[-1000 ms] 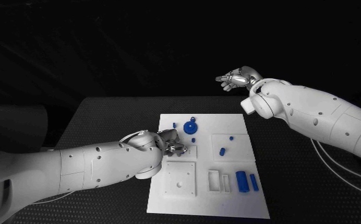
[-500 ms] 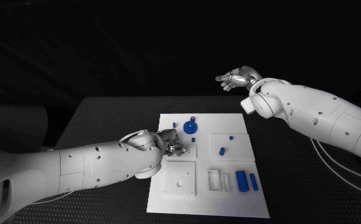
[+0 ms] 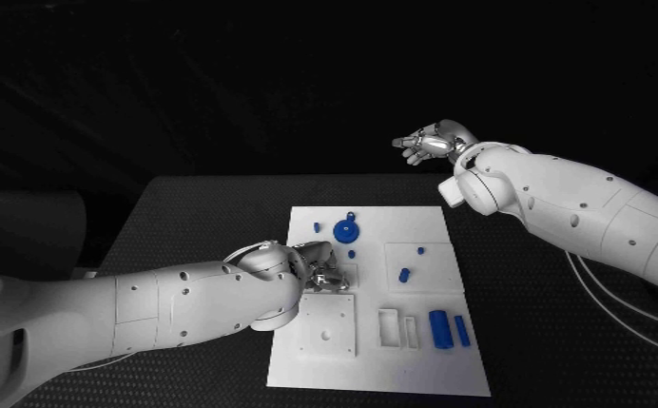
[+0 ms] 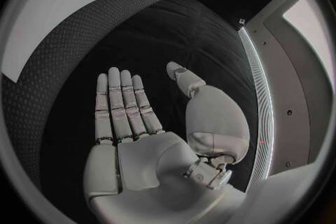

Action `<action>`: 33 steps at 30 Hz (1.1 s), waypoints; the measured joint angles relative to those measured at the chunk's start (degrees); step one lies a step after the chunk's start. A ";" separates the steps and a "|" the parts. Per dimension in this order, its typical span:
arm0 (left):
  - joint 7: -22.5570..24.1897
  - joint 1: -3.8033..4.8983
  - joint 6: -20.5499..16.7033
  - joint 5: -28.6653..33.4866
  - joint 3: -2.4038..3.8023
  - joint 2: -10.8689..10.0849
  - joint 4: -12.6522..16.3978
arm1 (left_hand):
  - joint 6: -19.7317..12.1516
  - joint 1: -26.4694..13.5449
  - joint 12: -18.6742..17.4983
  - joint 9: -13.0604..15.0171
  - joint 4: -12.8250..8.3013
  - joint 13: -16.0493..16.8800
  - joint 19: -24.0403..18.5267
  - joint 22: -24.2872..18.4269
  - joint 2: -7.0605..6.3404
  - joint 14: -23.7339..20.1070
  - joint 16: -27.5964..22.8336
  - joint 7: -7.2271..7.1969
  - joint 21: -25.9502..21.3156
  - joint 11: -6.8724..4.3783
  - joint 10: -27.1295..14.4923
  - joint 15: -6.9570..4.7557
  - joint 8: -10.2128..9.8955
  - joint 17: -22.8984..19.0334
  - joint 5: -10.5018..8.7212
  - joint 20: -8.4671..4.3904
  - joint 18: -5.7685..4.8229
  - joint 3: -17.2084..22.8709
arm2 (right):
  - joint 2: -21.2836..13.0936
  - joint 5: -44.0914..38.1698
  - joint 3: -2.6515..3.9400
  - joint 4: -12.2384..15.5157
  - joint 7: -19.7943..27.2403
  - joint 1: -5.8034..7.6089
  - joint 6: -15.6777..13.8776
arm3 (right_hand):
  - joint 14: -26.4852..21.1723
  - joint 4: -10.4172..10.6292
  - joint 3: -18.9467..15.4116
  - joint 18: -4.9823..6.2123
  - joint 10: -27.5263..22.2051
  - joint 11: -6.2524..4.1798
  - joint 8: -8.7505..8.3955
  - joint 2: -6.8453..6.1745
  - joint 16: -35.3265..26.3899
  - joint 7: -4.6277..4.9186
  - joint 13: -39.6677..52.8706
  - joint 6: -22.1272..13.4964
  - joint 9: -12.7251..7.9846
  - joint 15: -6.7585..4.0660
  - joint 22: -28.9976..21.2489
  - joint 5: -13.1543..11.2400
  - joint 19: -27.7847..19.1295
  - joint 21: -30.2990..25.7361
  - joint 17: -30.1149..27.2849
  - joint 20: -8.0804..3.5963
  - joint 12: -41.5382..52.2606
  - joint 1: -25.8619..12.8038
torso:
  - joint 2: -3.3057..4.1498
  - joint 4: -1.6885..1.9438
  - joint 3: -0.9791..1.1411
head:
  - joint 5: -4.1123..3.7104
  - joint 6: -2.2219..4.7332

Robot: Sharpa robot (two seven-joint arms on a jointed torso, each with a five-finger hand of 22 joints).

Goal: Assemble the parts on the task board

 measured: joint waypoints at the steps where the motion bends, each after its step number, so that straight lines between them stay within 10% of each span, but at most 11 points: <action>1: 0.06 0.00 0.09 -0.03 0.00 0.00 0.00 | 0.00 0.00 0.00 -0.01 0.00 0.00 0.00 0.00 0.00 0.00 0.00 0.00 0.00 0.00 0.00 0.00 -0.01 0.00 0.00 0.00 0.00 0.00 | 0.00 0.00 0.00 0.00 0.00 0.00 0.00 | 0.00 0.00 0.00 0.00 0.00 0.00 0.00 0.07 0.00 0.00 0.00 0.00 0.00 0.00 0.00 0.00 0.00 0.00 0.00 0.00 0.00 -0.07 | 0.00 0.00 0.00 | 0.00 0.02; 16: 0.68 -0.01 0.36 0.19 0.00 -0.20 -0.17 | 0.15 0.49 0.25 -0.42 4.24 -0.43 0.00 0.00 0.49 0.03 0.00 -0.15 0.00 0.00 0.00 -0.01 0.25 -0.30 -2.94 0.00 0.05 -1.94 | -0.07 0.06 0.00 0.06 -0.02 -0.01 0.02 | 0.00 0.16 -0.16 0.00 0.00 0.00 0.00 0.12 0.00 0.15 -0.12 -0.15 -0.05 0.00 -0.01 0.22 -0.20 0.00 -0.05 -0.20 0.00 -0.12 | -0.01 0.01 0.00 | -0.04 0.16; 33: 1.19 -0.19 0.29 2.99 0.40 -3.62 1.80 | 1.48 -1.51 0.27 -0.84 4.03 -0.89 0.00 0.03 1.55 0.23 -0.23 -1.48 0.00 -0.10 -0.52 -0.85 0.01 -0.66 -2.78 -0.01 0.10 -1.16 | -0.35 0.11 -0.01 0.12 -0.05 -0.06 0.10 | -0.20 0.16 -0.16 0.00 0.00 0.00 0.00 0.12 0.00 0.14 -0.18 -0.14 -0.10 -0.20 0.04 0.22 -0.41 0.00 -0.10 0.00 0.00 -0.12 | -0.02 0.03 -0.04 | -0.37 0.14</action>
